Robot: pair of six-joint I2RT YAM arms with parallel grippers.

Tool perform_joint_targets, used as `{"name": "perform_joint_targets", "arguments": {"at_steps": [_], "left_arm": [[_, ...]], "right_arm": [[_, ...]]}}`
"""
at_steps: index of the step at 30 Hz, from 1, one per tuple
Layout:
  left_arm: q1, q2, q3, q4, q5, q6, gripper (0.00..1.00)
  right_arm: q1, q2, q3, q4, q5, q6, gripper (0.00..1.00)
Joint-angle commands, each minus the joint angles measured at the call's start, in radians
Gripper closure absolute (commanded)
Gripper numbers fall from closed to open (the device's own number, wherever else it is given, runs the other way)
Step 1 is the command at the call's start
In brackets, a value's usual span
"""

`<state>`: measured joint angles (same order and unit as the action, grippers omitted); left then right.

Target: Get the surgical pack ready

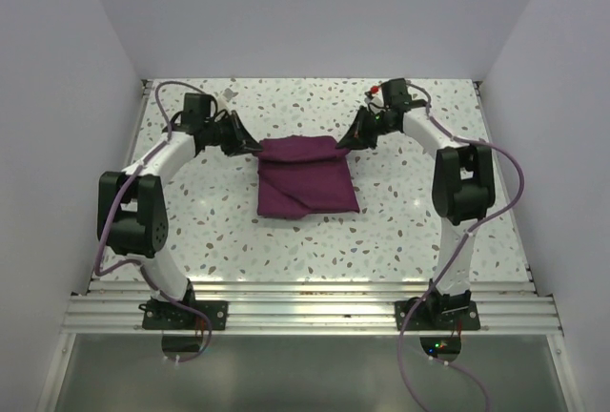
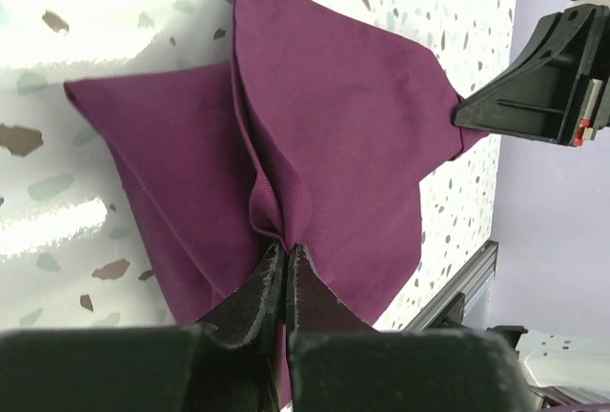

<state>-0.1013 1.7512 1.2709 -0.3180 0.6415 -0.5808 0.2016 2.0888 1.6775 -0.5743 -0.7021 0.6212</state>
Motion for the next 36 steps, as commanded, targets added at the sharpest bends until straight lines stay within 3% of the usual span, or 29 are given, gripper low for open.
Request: {"name": "perform_joint_targets", "arguments": {"at_steps": [1, 17, 18, 24, 27, 28, 31, 36], "left_arm": [[-0.001, -0.058, -0.042, -0.021, 0.007, 0.042, 1.00], [-0.008, -0.082, -0.194, -0.033, 0.072, 0.088, 1.00], [-0.011, -0.085, -0.200, -0.033, 0.082, 0.094, 0.95], [-0.011, -0.119, -0.248, -0.029, 0.119, 0.131, 0.69], [-0.011, -0.139, -0.252, -0.038, 0.100, 0.150, 0.61], [-0.011, -0.142, -0.249, -0.046, 0.092, 0.156, 0.59], [-0.011, -0.153, -0.243, -0.044, 0.078, 0.162, 0.56], [-0.011, -0.151, -0.242, -0.052, 0.084, 0.170, 0.55]], "right_arm": [[0.007, -0.088, -0.050, -0.044, -0.030, -0.051, 1.00], [0.012, -0.105, -0.174, -0.107, -0.008, -0.120, 1.00], [0.012, -0.107, -0.179, -0.114, -0.010, -0.130, 0.99], [0.012, -0.147, -0.148, -0.199, 0.041, -0.217, 0.74], [0.012, -0.212, -0.130, -0.150, 0.114, -0.253, 0.57], [0.012, -0.228, -0.125, -0.116, 0.130, -0.252, 0.45], [0.013, -0.210, -0.066, 0.026, 0.141, -0.233, 0.31], [0.025, 0.000, 0.216, 0.087, 0.011, -0.228, 0.23]]}}
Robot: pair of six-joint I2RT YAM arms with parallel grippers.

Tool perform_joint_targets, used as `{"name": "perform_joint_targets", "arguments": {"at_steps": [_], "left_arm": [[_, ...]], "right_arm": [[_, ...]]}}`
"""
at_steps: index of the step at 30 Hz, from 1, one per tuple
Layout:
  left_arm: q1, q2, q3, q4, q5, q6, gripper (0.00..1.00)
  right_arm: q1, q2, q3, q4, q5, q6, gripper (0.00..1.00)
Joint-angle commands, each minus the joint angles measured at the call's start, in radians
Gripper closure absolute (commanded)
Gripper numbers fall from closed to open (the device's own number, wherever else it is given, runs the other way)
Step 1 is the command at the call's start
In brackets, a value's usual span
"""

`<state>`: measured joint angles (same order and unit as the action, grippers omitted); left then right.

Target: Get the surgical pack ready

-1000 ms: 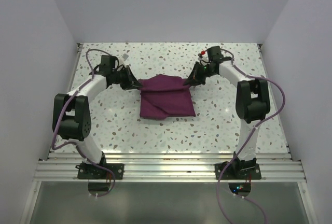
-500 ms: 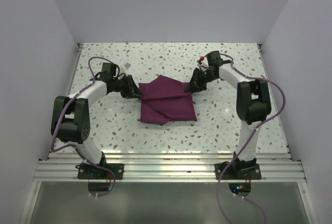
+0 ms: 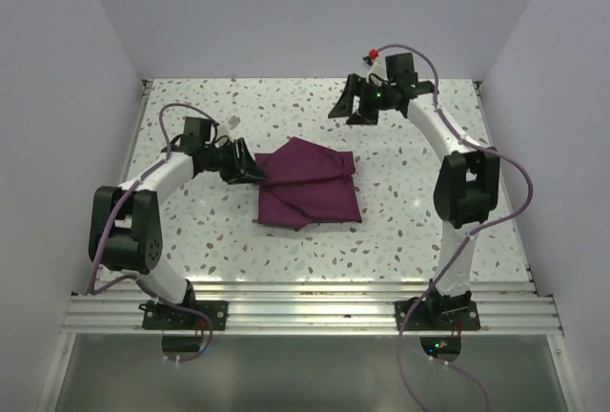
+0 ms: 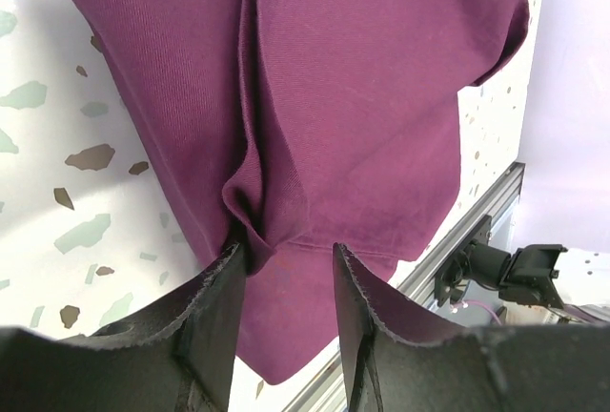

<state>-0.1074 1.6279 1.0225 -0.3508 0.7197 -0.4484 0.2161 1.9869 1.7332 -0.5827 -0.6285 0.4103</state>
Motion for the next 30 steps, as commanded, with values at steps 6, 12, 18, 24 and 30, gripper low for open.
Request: {"name": "perform_joint_targets", "arguments": {"at_steps": [6, 12, 18, 24, 30], "left_arm": [[-0.005, -0.053, -0.006, -0.020, -0.016, 0.048, 0.54], [-0.003, -0.086, -0.035, -0.014, -0.023, 0.051, 0.53], [-0.003, -0.100, -0.058, -0.002, -0.019, 0.045, 0.53], [-0.003, -0.103, -0.079, 0.015, -0.009, 0.036, 0.53], [-0.002, -0.103, -0.073, 0.016, -0.012, 0.031, 0.53]], "right_arm": [[0.077, 0.369, 0.446, 0.040, -0.063, -0.055, 0.22], [0.126, 0.529, 0.571, 0.047, -0.114, -0.036, 0.22], [0.160, 0.586, 0.595, 0.043, -0.184, -0.028, 0.25], [0.167, 0.586, 0.562, 0.070, -0.246, -0.011, 0.36], [0.167, 0.564, 0.540, 0.096, -0.273, 0.011, 0.69]]}}
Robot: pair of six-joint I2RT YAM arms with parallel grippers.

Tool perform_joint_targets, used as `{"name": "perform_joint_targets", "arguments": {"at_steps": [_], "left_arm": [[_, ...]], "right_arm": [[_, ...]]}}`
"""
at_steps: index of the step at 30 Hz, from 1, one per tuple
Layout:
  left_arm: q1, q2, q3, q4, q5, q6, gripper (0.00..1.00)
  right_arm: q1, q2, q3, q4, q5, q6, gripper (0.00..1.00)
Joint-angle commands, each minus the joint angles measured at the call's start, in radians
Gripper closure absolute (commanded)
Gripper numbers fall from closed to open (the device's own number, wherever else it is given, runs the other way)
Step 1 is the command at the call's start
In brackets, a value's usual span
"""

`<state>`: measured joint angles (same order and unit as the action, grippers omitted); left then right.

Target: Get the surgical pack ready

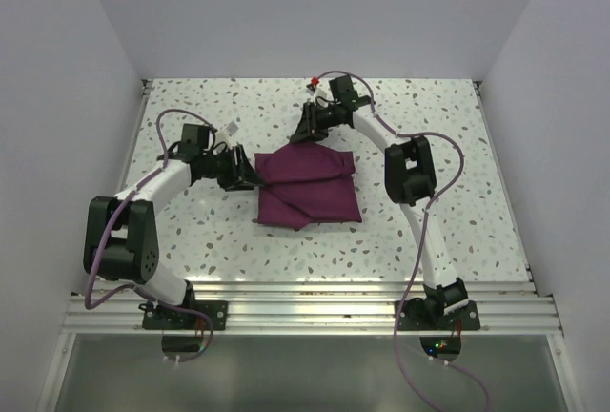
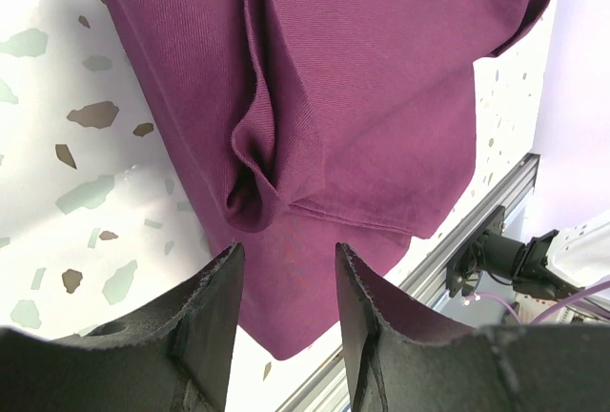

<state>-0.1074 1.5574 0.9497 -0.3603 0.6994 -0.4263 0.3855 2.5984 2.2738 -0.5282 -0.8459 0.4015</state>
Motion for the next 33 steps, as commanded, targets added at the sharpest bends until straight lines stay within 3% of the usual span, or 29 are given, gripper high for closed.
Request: {"name": "perform_joint_targets", "arguments": {"at_steps": [1, 7, 10, 17, 26, 33], "left_arm": [[0.000, -0.033, 0.001, 0.024, 0.005, 0.009, 0.53], [0.038, -0.062, 0.017, -0.005, -0.037, 0.006, 0.53], [0.090, -0.098, 0.021, -0.023, -0.083, -0.006, 0.54], [0.149, -0.086, 0.095, -0.144, -0.255, 0.012, 0.53], [0.153, -0.019, 0.095, -0.132, -0.221, -0.005, 0.55], [0.153, 0.016, 0.101, -0.135, -0.215, 0.004, 0.56]], "right_arm": [[-0.002, -0.047, 0.003, 0.051, -0.061, 0.026, 0.74], [0.000, -0.075, 0.012, 0.033, -0.053, 0.053, 0.99], [0.001, -0.151, -0.020, 0.011, -0.039, 0.066, 1.00], [0.024, -0.481, -0.320, 0.036, -0.053, 0.146, 1.00], [0.171, -0.676, -0.486, -0.226, 0.008, -0.016, 1.00], [0.197, -0.800, -0.689, -0.228, 0.037, -0.035, 1.00]]}}
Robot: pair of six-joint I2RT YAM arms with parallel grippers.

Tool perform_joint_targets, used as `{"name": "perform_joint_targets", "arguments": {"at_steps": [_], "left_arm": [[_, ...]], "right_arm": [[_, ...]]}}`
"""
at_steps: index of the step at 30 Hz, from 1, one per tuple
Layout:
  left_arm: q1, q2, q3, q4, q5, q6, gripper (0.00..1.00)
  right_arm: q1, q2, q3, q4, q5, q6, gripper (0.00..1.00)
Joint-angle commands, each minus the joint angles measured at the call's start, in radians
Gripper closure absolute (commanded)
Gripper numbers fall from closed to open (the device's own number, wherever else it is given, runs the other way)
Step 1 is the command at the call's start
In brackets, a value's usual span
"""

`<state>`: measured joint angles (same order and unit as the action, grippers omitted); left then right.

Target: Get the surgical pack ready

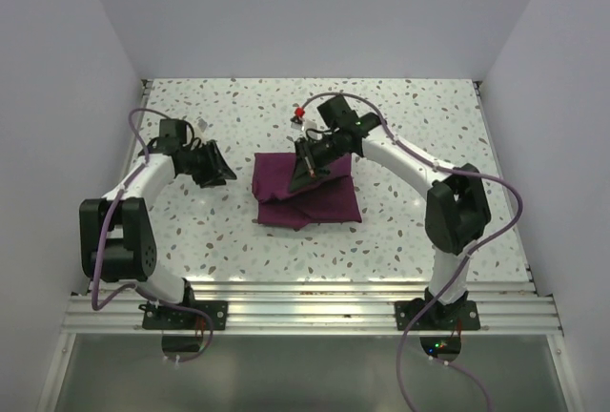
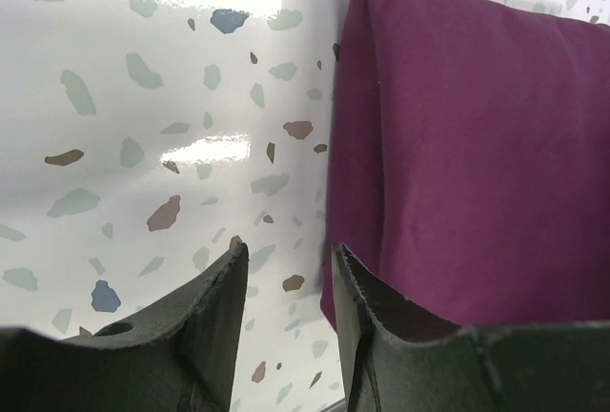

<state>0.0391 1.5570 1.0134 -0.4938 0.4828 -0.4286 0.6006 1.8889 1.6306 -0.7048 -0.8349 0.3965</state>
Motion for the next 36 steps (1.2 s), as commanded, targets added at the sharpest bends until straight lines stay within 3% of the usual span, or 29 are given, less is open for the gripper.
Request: {"name": "perform_joint_targets", "arguments": {"at_steps": [1, 30, 34, 35, 36], "left_arm": [[0.008, 0.021, 0.040, -0.003, 0.003, 0.007, 0.56], [0.005, 0.086, 0.056, -0.015, 0.036, 0.017, 0.57], [0.008, 0.072, 0.039, -0.028, 0.074, 0.030, 0.64], [0.007, 0.058, 0.031, -0.032, 0.088, 0.045, 0.76], [0.004, 0.051, 0.015, -0.046, 0.097, 0.057, 0.81]], "right_arm": [[-0.018, -0.100, -0.079, -0.051, 0.031, -0.034, 1.00], [0.018, -0.185, -0.367, -0.055, 0.010, -0.093, 1.00], [0.021, -0.189, -0.377, -0.050, 0.006, -0.081, 1.00], [0.021, -0.194, -0.379, -0.045, 0.007, -0.073, 1.00], [0.022, -0.200, -0.380, -0.036, 0.002, -0.058, 1.00]]}}
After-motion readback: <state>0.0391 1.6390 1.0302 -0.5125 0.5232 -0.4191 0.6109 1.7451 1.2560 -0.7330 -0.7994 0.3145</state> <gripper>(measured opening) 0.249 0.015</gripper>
